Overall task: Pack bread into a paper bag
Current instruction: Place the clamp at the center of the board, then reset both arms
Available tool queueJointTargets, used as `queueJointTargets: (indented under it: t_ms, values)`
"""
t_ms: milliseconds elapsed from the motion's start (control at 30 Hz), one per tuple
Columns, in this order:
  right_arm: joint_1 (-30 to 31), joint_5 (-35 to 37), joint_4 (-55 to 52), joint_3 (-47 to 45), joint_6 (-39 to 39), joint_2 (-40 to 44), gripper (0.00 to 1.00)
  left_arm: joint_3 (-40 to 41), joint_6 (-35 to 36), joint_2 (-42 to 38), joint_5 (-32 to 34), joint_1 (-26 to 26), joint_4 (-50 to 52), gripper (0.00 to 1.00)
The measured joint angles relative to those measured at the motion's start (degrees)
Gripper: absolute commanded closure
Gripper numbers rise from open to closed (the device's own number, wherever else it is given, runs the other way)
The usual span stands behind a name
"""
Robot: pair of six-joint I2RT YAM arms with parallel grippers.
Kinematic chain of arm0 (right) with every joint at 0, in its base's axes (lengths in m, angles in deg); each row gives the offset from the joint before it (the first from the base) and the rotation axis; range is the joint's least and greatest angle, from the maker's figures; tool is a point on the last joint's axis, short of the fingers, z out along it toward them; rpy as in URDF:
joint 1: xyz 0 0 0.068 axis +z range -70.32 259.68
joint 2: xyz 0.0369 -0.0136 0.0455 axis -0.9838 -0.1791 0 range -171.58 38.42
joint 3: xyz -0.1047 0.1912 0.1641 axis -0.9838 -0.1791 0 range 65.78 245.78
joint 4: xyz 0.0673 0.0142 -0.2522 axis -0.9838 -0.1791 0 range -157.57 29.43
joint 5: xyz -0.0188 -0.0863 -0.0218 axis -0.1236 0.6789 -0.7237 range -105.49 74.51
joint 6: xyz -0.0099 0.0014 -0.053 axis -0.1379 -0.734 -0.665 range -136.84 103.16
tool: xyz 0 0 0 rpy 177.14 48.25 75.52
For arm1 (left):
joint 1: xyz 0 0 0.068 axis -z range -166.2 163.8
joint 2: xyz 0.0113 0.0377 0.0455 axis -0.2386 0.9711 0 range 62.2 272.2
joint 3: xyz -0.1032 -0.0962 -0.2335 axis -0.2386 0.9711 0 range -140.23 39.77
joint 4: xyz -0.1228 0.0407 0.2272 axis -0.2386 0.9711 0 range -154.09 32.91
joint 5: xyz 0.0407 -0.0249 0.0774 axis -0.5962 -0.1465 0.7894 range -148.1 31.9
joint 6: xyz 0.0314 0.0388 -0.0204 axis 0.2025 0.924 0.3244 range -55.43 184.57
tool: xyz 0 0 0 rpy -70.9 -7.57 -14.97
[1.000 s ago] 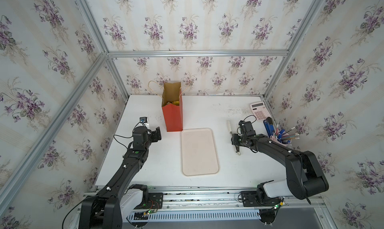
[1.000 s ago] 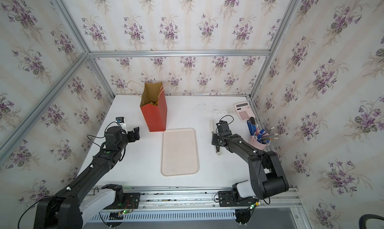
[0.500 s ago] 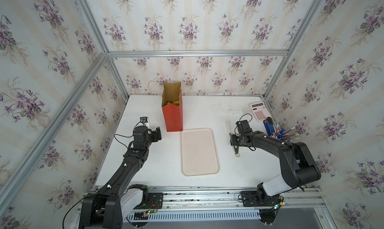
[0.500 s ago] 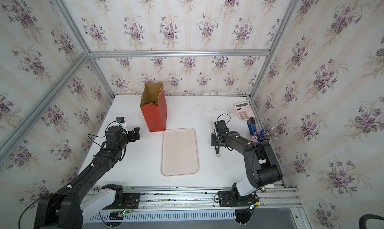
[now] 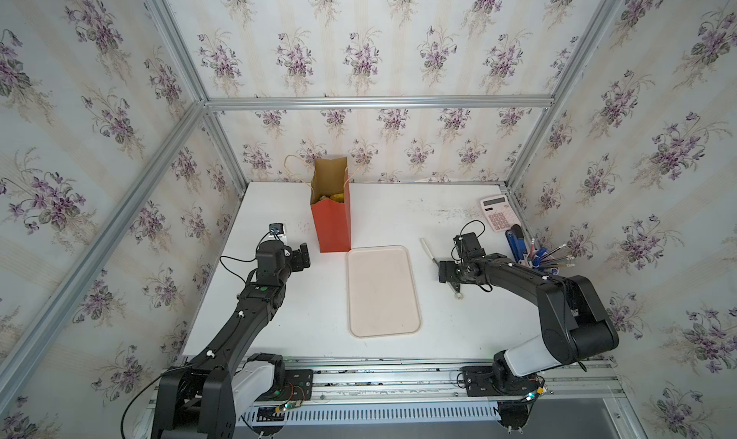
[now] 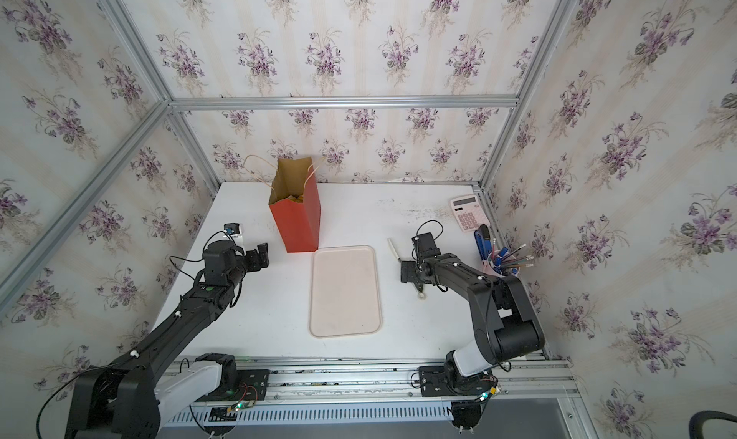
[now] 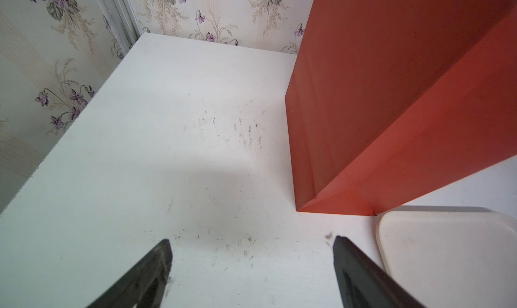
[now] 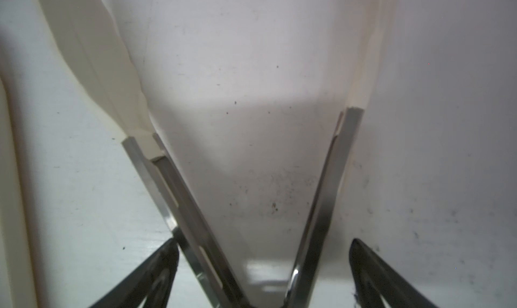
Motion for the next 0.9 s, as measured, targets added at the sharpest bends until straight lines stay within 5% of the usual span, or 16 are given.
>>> queueJointTargets:
  t_ms: [300, 567, 900]
  values:
    - [2.2, 7.1, -1.6, 1.8, 0.0, 10.6, 0.0, -0.2, -0.1, -0.9, 1.4, 0.0, 0.0, 0.06]
    - [-1.3, 12.6, 28.3, -15.0, -8.6, 29.2, 0.0, -1.2, 3.8, 1.3, 0.9, 0.0, -2.4, 0.0]
    - [-7.9, 8.7, 60.2, -22.8, -13.8, 11.2, 0.01, 1.5, 9.0, 6.5, -1.1, -0.3, -8.7, 0.0]
